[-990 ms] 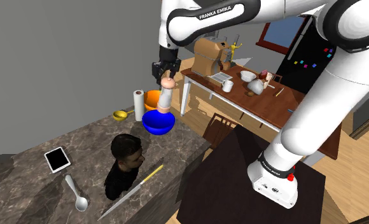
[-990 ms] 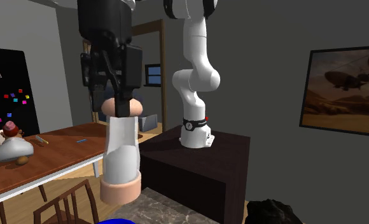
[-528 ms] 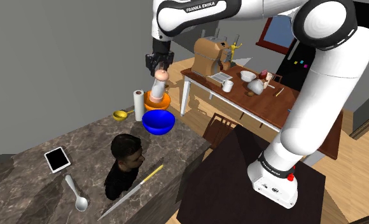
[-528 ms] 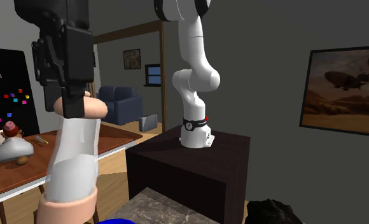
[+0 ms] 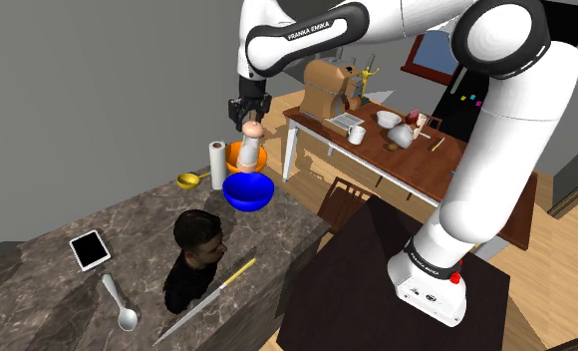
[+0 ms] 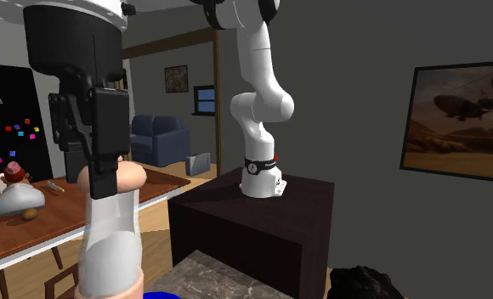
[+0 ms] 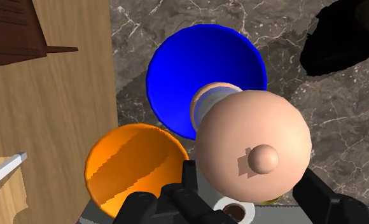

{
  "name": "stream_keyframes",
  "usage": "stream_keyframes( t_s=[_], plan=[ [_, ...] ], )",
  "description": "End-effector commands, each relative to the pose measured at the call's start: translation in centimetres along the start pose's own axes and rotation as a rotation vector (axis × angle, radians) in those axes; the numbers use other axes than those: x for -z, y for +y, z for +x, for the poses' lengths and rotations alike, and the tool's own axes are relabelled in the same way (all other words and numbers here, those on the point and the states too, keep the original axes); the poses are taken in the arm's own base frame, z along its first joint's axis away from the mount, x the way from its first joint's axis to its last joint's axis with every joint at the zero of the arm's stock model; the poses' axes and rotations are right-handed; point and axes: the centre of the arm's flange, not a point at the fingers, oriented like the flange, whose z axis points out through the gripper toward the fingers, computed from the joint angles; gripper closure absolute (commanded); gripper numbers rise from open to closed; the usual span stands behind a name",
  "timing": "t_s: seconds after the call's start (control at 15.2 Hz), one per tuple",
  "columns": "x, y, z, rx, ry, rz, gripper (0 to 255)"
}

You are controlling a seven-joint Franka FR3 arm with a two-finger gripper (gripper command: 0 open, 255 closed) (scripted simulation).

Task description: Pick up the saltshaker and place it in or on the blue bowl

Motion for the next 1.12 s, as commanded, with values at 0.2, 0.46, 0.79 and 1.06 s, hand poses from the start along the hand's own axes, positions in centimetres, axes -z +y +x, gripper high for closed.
stream_keyframes(
  t_s=[0.2, 0.46, 0.79, 1.06],
  plan=[
    [-2.8, 0.0, -0.1, 0.0, 0.001, 0.0, 255],
    [-4.9, 0.0, -0.2, 0.0, 0.001, 0.0, 255],
    [-7.5, 0.1, -0.4, 0.0, 0.001, 0.0, 255],
    [-8.9, 0.1, -0.5, 0.0, 0.001, 0.0, 255]
  ],
)
